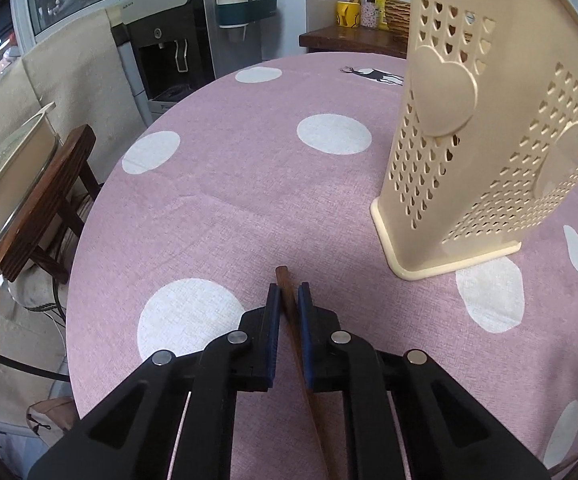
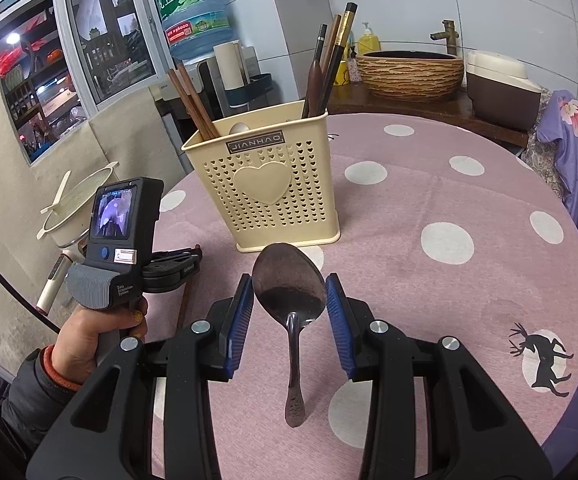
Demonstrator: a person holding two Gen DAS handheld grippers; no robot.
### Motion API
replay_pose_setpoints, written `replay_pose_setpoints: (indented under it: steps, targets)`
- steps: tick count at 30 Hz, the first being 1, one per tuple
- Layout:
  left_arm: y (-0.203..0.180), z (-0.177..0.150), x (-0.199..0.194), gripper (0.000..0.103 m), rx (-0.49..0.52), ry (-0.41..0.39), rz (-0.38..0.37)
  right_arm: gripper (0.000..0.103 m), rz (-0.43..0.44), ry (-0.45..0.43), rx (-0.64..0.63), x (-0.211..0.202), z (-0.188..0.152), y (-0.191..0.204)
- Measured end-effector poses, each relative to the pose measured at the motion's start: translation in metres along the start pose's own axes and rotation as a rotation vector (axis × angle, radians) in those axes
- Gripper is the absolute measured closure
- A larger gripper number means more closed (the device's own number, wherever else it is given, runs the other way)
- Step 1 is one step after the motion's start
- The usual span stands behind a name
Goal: Organize utensils
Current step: 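Lower the chopstick into the basket with the left tool while the right tool lowers the spoon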
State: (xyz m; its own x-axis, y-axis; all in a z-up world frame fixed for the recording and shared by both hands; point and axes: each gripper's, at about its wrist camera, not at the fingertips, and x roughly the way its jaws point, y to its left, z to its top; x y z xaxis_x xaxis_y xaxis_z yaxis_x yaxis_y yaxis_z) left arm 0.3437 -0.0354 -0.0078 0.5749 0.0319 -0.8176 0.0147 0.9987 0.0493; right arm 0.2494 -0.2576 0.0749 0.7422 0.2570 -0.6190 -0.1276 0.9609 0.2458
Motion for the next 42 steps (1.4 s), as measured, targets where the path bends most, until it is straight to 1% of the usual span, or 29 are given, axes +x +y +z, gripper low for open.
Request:
replay_pose_setpoints:
  steps: [3, 8, 12, 14, 20, 23, 26, 28, 30, 34, 37, 40, 42]
  targets:
    - [0.001, 0.0, 0.0, 0.094, -0.005, -0.002, -0.004, 0.065, -0.002, 0.0, -0.003, 0.0, 0.0, 0.001]
    - [0.002, -0.001, -0.003, 0.095, -0.03, 0.001, -0.052, 0.065, -0.005, -0.001, -0.006, 0.0, 0.0, 0.002]
    - [0.002, -0.003, -0.021, 0.095, -0.046, -0.035, -0.097, 0.065, 0.0, -0.011, -0.006, -0.002, 0.001, 0.002]
    - [0.005, -0.001, -0.035, 0.095, -0.062, -0.065, -0.143, 0.065, 0.007, -0.02, -0.007, -0.004, 0.003, 0.002]
    - [0.016, 0.001, -0.108, 0.095, -0.075, -0.225, -0.27, 0.065, 0.043, -0.036, -0.006, -0.011, 0.011, 0.003]
    - [0.021, 0.002, -0.145, 0.095, -0.065, -0.303, -0.318, 0.065, 0.075, -0.043, -0.008, -0.015, 0.015, 0.005]
    - [0.024, 0.002, -0.172, 0.095, -0.053, -0.372, -0.34, 0.065, 0.082, -0.062, -0.027, -0.022, 0.019, 0.01]
    - [0.027, 0.003, -0.181, 0.095, -0.051, -0.387, -0.363, 0.065, 0.089, -0.071, -0.036, -0.025, 0.021, 0.014]
    - [0.03, 0.005, -0.184, 0.095, -0.055, -0.385, -0.389, 0.065, 0.092, -0.073, -0.046, -0.027, 0.022, 0.018]
    - [0.031, 0.007, -0.186, 0.095, -0.056, -0.39, -0.394, 0.065, 0.094, -0.079, -0.058, -0.03, 0.024, 0.024]
    - [0.032, 0.009, -0.189, 0.095, -0.054, -0.386, -0.425, 0.065, 0.098, -0.089, -0.065, -0.033, 0.028, 0.027]
    - [0.032, 0.012, -0.2, 0.095, -0.043, -0.418, -0.415, 0.065, 0.102, -0.108, -0.071, -0.037, 0.035, 0.03]
    - [0.033, 0.017, -0.208, 0.095, -0.037, -0.434, -0.422, 0.065, 0.102, -0.132, -0.075, -0.04, 0.046, 0.034]
